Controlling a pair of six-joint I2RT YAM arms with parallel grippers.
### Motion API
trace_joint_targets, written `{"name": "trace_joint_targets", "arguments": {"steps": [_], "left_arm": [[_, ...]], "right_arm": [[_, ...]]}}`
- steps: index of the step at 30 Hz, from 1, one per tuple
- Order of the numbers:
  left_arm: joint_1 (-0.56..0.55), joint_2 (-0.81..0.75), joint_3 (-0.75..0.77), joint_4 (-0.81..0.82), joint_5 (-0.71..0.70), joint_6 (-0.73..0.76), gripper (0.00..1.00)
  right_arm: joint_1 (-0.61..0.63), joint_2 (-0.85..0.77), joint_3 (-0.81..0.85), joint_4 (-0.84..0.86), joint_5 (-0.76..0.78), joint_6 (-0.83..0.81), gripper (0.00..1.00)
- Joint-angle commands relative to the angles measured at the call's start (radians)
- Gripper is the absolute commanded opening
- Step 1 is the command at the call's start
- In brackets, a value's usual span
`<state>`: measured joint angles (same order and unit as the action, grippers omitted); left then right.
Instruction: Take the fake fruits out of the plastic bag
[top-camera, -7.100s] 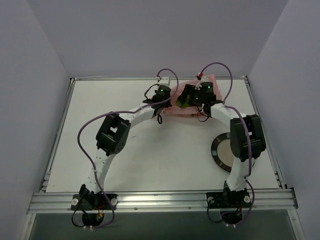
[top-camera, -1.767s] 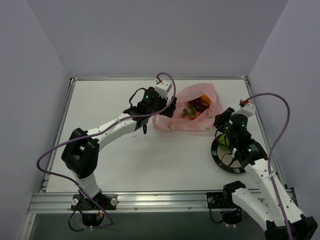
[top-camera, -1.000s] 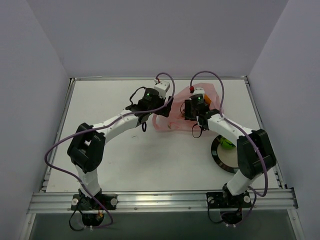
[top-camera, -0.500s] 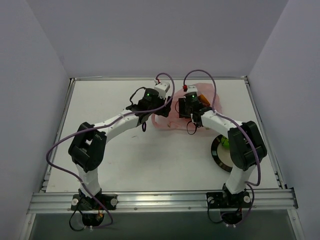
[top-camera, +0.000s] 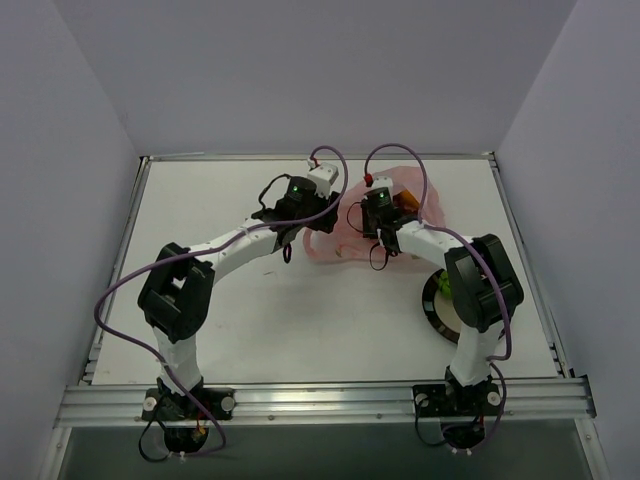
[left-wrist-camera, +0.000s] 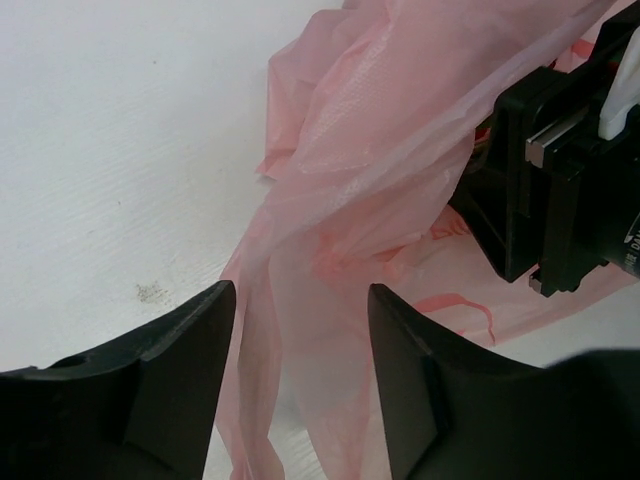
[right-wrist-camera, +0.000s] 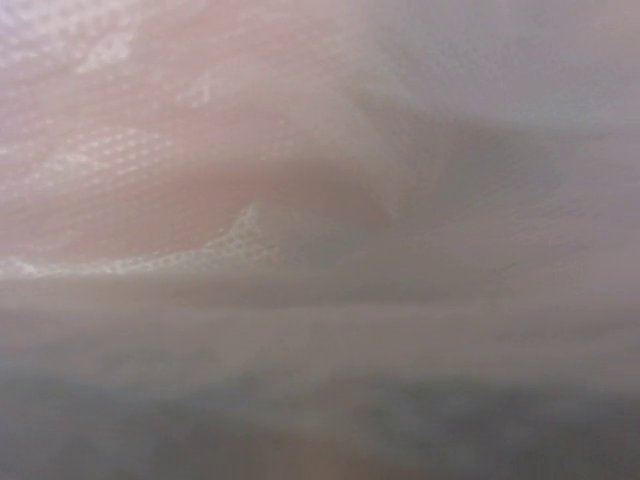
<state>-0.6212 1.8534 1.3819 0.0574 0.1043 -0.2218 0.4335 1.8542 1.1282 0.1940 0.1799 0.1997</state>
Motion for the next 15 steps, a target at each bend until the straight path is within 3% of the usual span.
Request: {"name": "trace_joint_targets", "arguments": {"steps": [1,2,6,15], "left_arm": [[0.008,-0.003,0.040,0.032,0.008,-0.013,0.51],[0.008,-0.003,0.040,0.032,0.008,-0.013,0.50],[0.008,-0.006,0.036,0.039,0.011,-0.014,0.44],[0.008,-0.005,0.036,0.042,0.018,-0.019,0.32]], "right_arm": [[0.011,-0.033,0.013,0.067,0.076,-0.011,0.23],[0.013,-0.036,0.010,0.071,0.091,-0.013,0.13],[0.019,-0.043,-0.004,0.090,0.154,-0.010,0.05],[0.033,-0.096,-0.047,0.140,0.176,0.010,0.00]]}}
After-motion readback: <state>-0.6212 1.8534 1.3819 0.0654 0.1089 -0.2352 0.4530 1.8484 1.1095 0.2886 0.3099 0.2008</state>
